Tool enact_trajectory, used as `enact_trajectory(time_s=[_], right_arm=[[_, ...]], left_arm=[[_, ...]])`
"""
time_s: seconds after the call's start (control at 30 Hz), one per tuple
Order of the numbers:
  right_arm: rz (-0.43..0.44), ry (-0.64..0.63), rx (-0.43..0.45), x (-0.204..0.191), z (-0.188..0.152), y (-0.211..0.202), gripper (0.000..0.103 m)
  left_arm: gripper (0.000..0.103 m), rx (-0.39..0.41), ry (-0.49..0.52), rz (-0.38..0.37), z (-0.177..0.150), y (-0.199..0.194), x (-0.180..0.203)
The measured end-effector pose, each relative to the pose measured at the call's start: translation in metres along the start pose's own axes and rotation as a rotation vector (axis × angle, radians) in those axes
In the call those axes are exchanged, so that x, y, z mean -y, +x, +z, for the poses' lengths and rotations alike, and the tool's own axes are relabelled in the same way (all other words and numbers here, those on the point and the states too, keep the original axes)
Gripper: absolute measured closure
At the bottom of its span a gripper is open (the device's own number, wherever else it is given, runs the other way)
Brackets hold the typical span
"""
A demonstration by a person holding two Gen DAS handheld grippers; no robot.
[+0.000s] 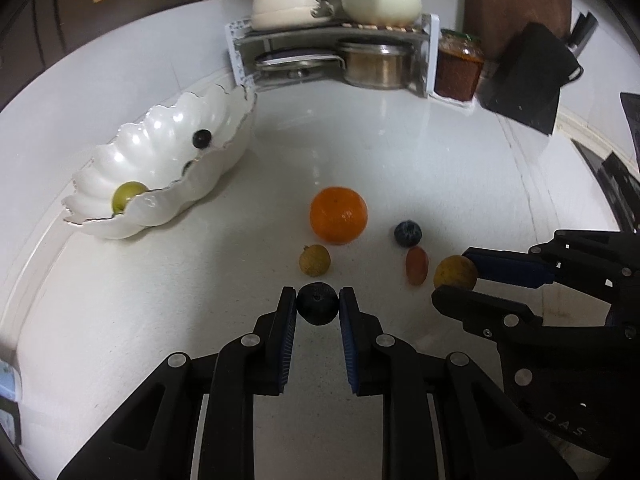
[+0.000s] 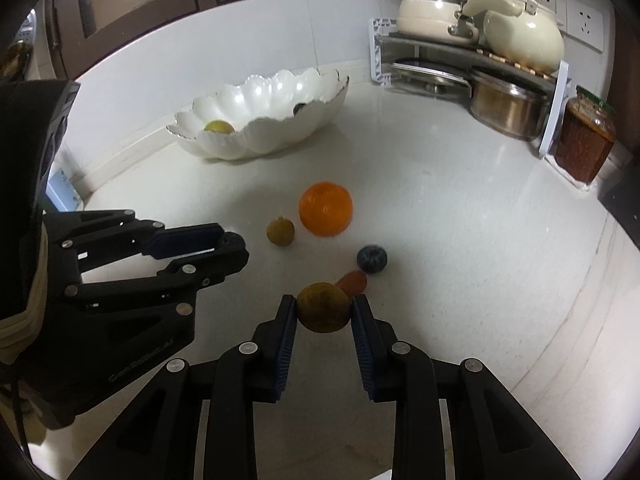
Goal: Organize fruits
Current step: 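Carry the blueberry and brown round fruit with both tools over the white bowl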
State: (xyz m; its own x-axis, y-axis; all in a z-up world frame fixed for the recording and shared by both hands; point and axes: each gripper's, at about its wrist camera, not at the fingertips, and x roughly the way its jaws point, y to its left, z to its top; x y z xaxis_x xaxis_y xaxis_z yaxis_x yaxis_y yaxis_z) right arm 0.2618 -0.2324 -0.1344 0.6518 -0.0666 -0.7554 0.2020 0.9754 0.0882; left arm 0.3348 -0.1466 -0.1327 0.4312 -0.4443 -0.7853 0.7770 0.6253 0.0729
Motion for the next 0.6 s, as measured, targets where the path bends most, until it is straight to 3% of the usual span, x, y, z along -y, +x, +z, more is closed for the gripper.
enact_trajectory(time_s=[0.6], right_arm=[[0.008, -0.06, 0.133, -0.002, 0.031, -0.035, 0.073]], left_arm=[[0.081, 0.136, -0.169, 0.077, 0.019, -0.053, -0.012]])
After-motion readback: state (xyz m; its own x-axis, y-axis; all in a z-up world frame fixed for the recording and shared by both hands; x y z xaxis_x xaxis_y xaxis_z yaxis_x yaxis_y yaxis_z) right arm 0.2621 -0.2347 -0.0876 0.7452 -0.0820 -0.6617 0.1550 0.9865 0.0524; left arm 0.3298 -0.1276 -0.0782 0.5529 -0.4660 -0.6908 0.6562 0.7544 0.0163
